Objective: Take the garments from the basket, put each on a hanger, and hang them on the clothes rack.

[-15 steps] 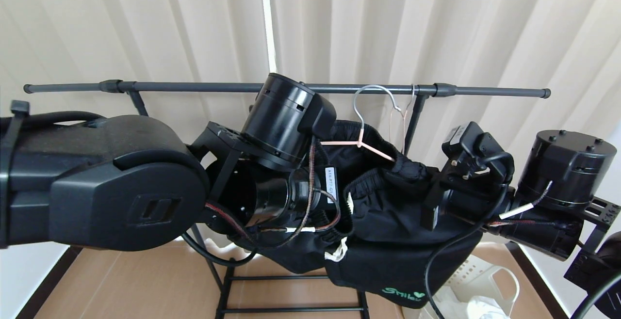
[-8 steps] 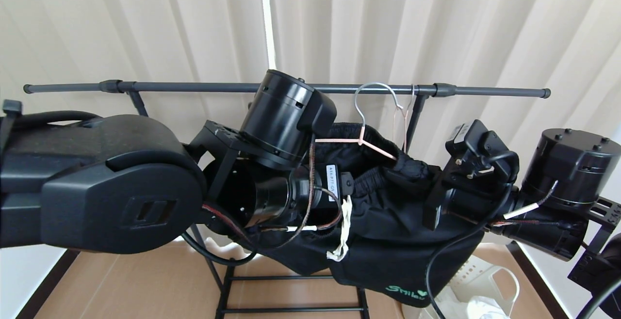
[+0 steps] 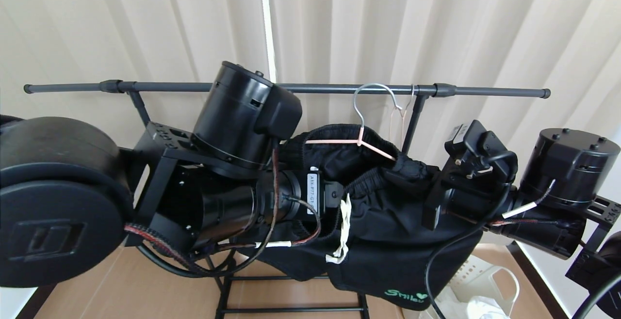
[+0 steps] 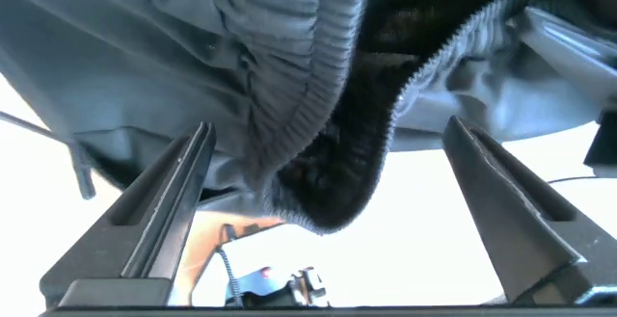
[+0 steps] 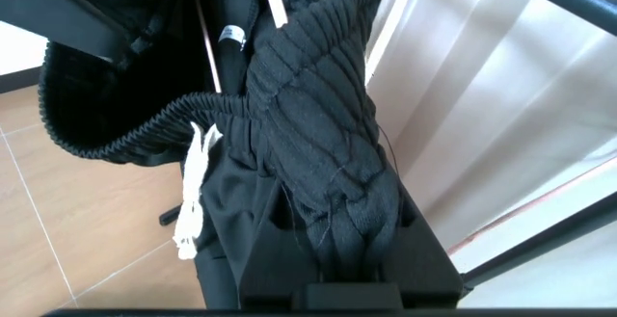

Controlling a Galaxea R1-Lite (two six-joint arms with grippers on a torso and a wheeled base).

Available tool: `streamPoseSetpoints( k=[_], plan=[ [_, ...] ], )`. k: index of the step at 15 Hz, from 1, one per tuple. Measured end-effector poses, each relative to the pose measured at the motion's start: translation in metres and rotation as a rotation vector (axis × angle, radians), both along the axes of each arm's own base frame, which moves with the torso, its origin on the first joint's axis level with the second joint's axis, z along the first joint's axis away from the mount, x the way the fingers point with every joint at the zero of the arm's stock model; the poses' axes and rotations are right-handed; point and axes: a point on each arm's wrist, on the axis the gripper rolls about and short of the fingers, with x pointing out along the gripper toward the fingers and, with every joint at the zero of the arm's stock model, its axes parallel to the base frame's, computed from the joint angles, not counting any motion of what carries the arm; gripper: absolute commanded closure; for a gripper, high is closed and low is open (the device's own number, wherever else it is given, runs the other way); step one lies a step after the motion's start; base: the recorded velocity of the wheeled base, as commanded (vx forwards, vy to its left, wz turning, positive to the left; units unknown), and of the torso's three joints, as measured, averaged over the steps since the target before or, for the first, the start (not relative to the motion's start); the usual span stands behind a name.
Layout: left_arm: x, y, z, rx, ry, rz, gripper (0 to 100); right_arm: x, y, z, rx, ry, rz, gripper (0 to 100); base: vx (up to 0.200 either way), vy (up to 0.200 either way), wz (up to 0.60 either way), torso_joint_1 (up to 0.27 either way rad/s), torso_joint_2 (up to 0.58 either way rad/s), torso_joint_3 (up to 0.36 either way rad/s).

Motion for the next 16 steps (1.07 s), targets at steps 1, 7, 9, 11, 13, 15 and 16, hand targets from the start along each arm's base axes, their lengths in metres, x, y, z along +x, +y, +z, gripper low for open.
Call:
streamPoseSetpoints(
  k=[1,7,9,11,13,15,16],
  plan=[
    [-0.003,0.004,0.001,0.013,-0.01,-0.01,0,0.0,0.0,0.0,0.001,0.0,0.002,100,0.0,0.0,0.0,0.0,0.0,0.0],
    [-0.023,0.031,0.014,0.084,-0.093,-0.081,0,0.001,-0.004,-0.001,0.003,0.006,0.026,100,0.0,0.0,0.0,0.0,0.0,0.0],
    [-0.028,0.04,0.021,0.116,-0.136,-0.113,0,0.002,-0.005,-0.002,0.002,0.011,0.035,100,0.0,0.0,0.0,0.0,0.0,0.0],
    [-0.031,0.049,0.03,0.137,-0.185,-0.161,0,0.002,-0.007,-0.003,0.003,0.016,0.049,100,0.0,0.0,0.0,0.0,0.0,0.0],
    [-0.029,0.061,0.038,0.164,-0.227,-0.235,0,0.003,-0.009,-0.004,0.004,0.02,0.061,100,0.0,0.0,0.0,0.0,0.0,0.0],
    [-0.022,0.071,0.043,0.192,-0.263,-0.296,0,0.002,-0.01,-0.005,0.004,0.027,0.078,100,0.0,0.0,0.0,0.0,0.0,0.0],
    [-0.017,0.078,0.045,0.221,-0.288,-0.351,0,0.002,-0.01,-0.005,0.004,0.028,0.082,100,0.0,0.0,0.0,0.0,0.0,0.0]
  ],
)
